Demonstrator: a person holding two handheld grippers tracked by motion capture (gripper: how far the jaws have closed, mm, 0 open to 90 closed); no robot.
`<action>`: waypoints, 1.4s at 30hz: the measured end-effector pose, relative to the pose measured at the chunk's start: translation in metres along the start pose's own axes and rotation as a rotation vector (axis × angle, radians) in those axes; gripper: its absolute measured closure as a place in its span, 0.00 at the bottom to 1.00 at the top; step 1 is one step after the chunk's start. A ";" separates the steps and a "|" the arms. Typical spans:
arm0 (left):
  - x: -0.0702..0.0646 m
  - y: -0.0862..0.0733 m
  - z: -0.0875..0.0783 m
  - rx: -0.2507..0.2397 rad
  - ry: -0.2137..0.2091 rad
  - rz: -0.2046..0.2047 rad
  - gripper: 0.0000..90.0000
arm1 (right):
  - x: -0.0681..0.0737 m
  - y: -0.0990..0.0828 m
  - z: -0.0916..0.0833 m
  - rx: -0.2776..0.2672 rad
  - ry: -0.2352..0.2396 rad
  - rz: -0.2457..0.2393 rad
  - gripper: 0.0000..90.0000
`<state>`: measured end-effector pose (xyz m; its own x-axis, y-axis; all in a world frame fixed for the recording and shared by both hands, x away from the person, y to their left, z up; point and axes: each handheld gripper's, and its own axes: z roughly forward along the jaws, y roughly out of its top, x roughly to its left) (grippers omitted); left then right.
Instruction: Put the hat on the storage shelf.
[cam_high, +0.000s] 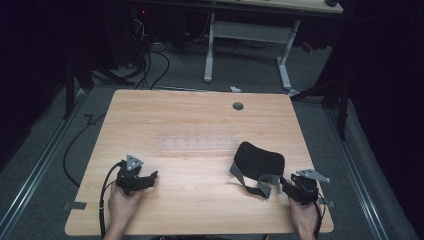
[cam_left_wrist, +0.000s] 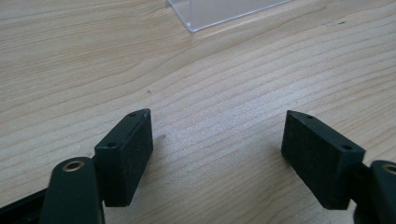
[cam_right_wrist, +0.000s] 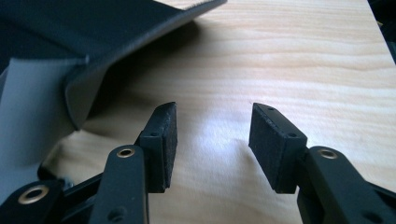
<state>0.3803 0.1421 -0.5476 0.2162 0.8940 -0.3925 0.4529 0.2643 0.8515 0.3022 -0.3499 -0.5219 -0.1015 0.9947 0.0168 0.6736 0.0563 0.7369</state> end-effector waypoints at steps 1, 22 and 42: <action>0.000 0.000 0.000 0.000 0.000 0.000 0.28 | 0.000 -0.001 -0.002 0.005 -0.004 0.004 0.58; 0.000 0.000 0.000 -0.002 -0.002 0.000 0.28 | 0.006 -0.029 -0.042 -0.041 0.045 0.010 0.59; 0.000 0.000 0.000 -0.002 -0.002 -0.001 0.28 | 0.034 -0.008 -0.035 -0.061 0.153 -0.016 0.55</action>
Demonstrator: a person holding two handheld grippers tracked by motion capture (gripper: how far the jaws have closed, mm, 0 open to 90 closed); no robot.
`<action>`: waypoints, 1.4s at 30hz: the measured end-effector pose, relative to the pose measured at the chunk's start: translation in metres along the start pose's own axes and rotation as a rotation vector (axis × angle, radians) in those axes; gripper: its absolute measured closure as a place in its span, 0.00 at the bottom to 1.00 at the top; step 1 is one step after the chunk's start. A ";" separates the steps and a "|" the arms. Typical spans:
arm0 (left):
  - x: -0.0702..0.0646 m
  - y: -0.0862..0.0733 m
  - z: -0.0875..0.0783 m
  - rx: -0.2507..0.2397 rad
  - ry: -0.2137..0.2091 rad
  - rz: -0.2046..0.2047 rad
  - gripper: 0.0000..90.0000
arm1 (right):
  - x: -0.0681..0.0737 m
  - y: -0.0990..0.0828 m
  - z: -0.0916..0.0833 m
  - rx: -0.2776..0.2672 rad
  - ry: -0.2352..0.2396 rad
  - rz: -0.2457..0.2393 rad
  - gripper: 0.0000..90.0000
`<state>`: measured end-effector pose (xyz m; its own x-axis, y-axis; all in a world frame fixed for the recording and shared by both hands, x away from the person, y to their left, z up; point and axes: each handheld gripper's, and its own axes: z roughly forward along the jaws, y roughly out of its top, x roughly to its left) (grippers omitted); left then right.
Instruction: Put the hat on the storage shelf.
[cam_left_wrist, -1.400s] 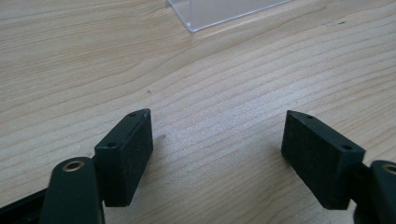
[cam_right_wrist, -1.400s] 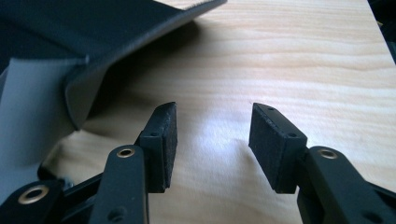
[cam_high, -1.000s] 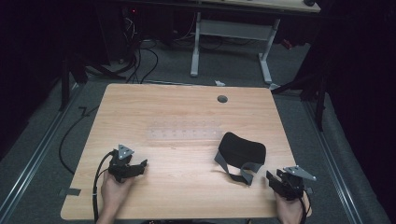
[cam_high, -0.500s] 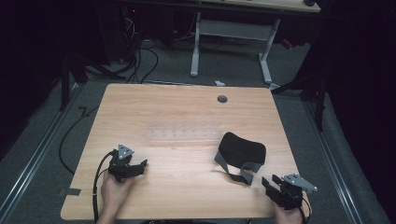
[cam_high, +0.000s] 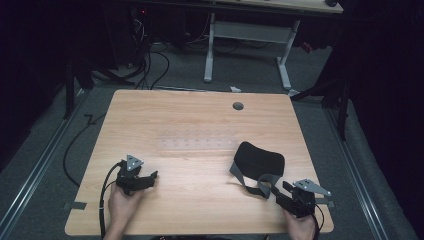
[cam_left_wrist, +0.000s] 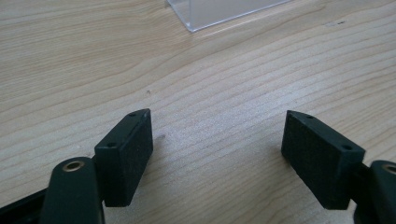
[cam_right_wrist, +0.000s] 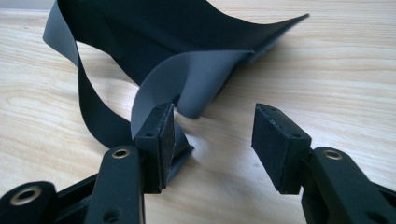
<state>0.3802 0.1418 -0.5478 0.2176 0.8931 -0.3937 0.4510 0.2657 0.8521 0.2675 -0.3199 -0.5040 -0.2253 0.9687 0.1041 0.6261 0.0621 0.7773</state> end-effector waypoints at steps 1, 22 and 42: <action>0.000 0.000 0.000 0.002 0.000 0.001 0.28 | 0.000 0.000 0.000 0.000 0.000 0.000 0.55; 0.000 0.000 0.000 0.003 0.000 0.001 0.28 | 0.000 0.019 0.041 0.020 0.055 0.055 0.58; 0.000 0.000 0.000 -0.001 -0.002 -0.005 0.28 | -0.007 0.018 0.049 -0.006 0.063 0.076 0.84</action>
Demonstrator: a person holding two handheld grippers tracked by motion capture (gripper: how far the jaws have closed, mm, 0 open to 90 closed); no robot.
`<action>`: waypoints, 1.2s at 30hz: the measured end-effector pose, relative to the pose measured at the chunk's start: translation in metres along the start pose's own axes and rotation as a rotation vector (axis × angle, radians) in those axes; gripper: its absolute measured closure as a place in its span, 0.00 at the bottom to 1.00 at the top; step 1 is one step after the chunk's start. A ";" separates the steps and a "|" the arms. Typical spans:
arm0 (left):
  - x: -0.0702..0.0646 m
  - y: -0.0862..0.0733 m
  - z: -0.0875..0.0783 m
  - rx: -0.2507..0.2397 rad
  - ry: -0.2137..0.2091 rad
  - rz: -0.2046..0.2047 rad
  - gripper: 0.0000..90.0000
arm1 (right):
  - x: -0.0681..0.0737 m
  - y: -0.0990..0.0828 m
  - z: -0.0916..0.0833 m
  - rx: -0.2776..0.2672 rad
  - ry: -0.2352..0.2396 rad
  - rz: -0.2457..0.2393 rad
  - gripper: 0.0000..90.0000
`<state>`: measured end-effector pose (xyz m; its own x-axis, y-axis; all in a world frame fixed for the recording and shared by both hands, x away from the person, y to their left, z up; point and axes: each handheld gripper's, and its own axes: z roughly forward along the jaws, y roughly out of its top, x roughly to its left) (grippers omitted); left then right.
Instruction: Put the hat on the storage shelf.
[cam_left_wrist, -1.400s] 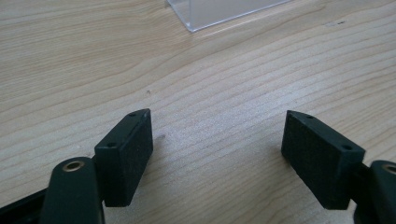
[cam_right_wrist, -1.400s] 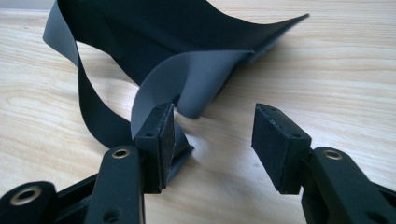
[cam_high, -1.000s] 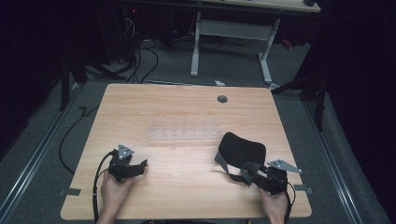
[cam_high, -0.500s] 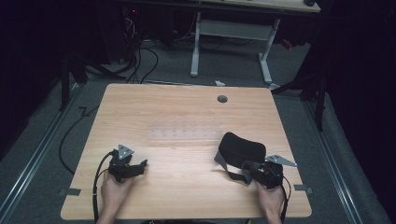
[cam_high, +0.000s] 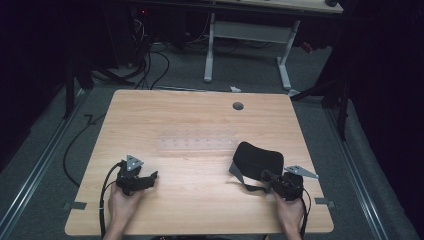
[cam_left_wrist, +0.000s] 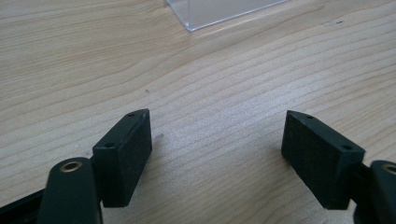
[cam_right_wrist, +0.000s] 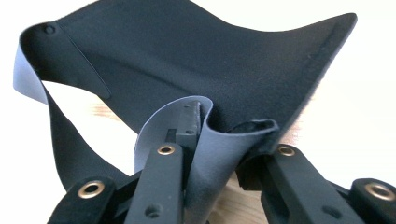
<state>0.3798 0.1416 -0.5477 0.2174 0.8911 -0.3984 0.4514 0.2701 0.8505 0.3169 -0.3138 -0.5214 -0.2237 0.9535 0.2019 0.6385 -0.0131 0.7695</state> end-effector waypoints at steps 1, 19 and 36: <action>0.000 0.000 0.000 0.001 0.000 0.001 0.28 | 0.000 0.000 0.000 -0.005 0.004 0.000 0.85; 0.001 0.002 -0.003 0.028 -0.022 -0.014 0.24 | -0.007 0.001 -0.003 -0.041 0.061 0.002 0.94; 0.004 0.006 -0.008 0.023 -0.085 -0.068 0.22 | -0.018 0.002 -0.016 -0.045 0.096 0.024 0.94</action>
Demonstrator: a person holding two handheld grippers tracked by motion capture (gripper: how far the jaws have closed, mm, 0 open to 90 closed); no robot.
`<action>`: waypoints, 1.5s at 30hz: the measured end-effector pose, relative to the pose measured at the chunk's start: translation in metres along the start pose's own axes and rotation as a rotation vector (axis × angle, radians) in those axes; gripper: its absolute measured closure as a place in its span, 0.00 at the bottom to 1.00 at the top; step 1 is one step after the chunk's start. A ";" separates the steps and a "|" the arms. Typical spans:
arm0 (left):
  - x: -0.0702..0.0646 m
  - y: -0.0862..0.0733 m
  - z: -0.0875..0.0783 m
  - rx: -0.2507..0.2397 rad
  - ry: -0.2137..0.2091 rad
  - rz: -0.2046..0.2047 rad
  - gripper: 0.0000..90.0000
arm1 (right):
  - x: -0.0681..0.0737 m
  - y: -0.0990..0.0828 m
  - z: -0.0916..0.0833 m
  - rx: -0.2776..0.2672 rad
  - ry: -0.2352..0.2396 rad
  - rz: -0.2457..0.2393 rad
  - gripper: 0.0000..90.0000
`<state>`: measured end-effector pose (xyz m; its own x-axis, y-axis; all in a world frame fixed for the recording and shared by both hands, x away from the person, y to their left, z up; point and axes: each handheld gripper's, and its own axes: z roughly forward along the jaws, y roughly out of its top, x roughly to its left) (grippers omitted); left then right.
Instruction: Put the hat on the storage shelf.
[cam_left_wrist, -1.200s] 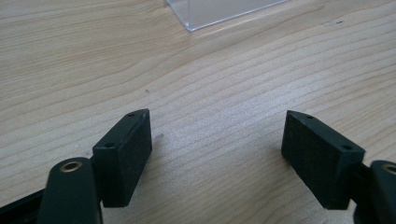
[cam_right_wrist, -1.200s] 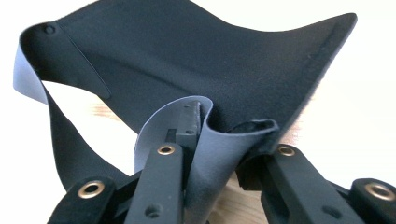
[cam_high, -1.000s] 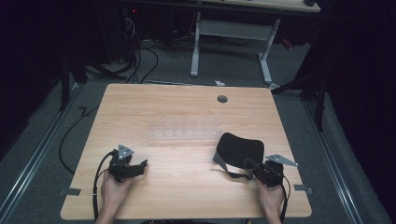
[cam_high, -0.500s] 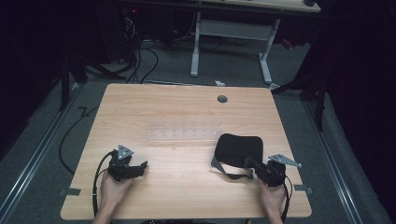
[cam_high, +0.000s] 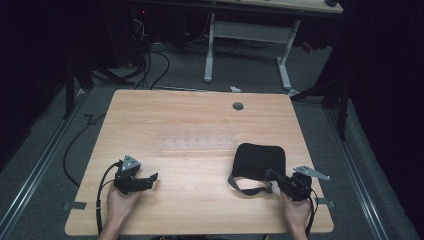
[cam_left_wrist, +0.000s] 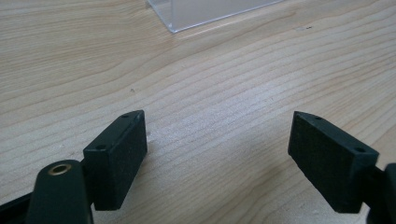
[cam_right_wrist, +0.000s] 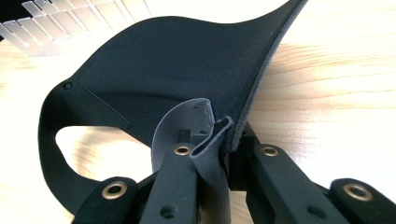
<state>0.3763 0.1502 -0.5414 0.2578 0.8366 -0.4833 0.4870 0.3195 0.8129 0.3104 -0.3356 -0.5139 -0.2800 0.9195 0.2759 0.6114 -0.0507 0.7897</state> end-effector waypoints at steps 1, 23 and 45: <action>0.000 0.000 0.000 0.000 0.000 0.000 0.22 | 0.000 0.000 0.000 0.000 0.000 0.000 0.94; -0.011 -0.001 -0.006 0.005 -0.051 0.015 0.20 | -0.002 0.007 -0.024 -0.014 0.060 0.014 0.94; -0.051 0.003 -0.022 0.040 -0.182 0.094 0.20 | 0.021 0.026 -0.033 0.006 0.163 -0.020 0.94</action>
<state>0.3464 0.1185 -0.5068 0.4485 0.7664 -0.4598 0.4857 0.2229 0.8452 0.2964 -0.3301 -0.4692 -0.4079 0.8450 0.3460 0.6089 -0.0307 0.7927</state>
